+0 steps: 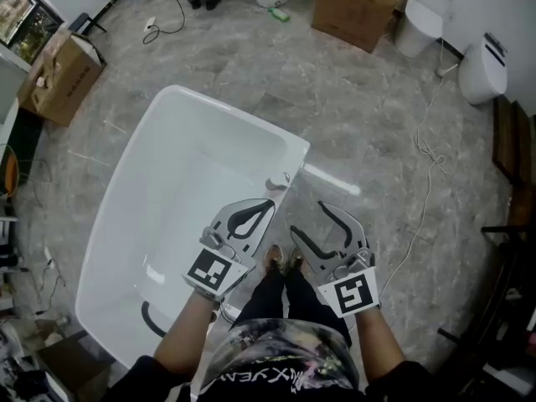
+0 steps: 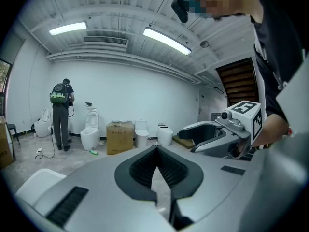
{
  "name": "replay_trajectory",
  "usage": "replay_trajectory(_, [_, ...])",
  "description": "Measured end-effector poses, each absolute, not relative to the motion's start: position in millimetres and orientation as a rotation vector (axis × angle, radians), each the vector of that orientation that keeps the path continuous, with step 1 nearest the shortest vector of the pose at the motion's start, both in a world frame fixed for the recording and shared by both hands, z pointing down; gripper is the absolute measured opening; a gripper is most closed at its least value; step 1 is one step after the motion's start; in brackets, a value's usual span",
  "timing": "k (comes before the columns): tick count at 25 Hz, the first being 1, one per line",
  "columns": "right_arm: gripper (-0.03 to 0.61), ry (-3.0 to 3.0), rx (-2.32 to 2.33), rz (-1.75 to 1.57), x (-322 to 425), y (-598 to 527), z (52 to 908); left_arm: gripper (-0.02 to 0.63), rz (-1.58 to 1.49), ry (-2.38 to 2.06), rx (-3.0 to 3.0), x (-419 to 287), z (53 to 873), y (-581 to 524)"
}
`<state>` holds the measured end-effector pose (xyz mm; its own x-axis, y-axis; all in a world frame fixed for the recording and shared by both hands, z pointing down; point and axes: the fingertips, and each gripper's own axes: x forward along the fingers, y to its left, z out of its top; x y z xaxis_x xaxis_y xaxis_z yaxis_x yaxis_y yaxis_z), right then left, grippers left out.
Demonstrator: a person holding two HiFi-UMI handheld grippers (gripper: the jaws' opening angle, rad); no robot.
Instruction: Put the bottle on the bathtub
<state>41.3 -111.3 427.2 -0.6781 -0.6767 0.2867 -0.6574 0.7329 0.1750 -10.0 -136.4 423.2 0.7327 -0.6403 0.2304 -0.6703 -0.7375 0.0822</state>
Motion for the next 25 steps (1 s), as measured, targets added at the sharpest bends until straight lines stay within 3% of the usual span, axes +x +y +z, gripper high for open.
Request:
replay_trajectory(8, [0.262,-2.619,1.083,-0.128,49,-89,356,0.014,0.242,-1.009,2.82,-4,359,-106])
replay_trajectory(25, [0.262,-2.649,1.076,-0.199,36,-66,290,0.014,0.153,-0.991,2.91,-10,286,-88])
